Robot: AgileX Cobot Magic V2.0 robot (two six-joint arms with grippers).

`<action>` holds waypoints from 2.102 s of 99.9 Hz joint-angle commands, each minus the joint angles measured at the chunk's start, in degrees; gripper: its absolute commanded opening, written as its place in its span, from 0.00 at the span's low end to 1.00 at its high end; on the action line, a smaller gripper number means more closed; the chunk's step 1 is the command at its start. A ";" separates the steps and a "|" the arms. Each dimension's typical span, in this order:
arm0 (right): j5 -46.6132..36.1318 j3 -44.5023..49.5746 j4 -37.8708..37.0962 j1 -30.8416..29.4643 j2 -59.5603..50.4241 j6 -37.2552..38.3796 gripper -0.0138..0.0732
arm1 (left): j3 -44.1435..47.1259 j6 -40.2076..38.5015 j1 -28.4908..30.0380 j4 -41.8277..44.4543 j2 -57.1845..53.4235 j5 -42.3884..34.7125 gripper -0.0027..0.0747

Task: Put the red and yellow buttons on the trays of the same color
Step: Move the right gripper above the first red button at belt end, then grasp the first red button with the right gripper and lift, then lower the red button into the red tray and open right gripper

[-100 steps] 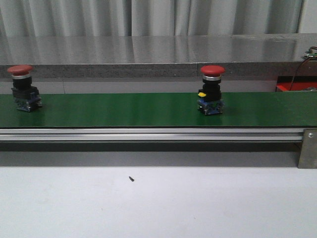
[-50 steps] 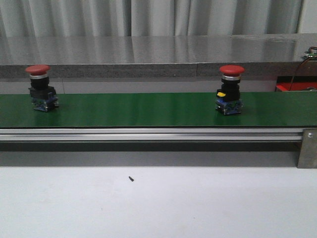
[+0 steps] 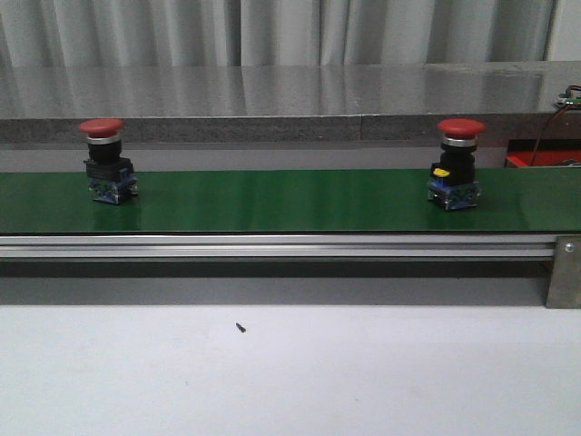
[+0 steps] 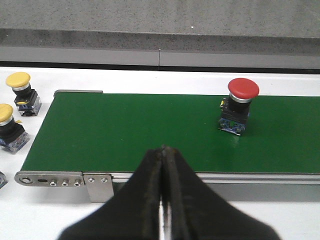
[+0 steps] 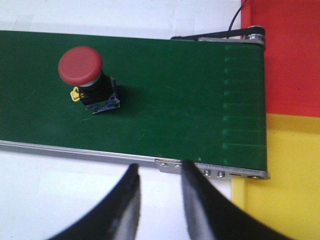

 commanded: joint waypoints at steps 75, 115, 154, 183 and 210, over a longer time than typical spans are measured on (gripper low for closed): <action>6.78 -22.74 1.86 -0.03 25.18 -6.77 0.85 | -1.55 0.06 -0.46 -0.73 -0.09 -4.59 0.01; 5.46 -25.49 1.54 -0.15 32.06 -7.57 0.45 | -1.55 0.06 -0.46 -0.73 -0.09 -4.59 0.01; 11.24 -33.65 -3.94 -1.62 32.11 -7.57 0.31 | -1.55 0.06 -0.46 -0.73 -0.09 -4.59 0.01; 14.03 -41.57 -2.63 -15.32 35.09 -7.57 0.31 | -1.55 0.06 -0.46 -0.73 -0.09 -4.59 0.01; 8.93 -42.07 0.18 -20.85 42.06 -10.34 0.31 | -1.55 0.06 -0.46 -0.73 -0.09 -4.59 0.01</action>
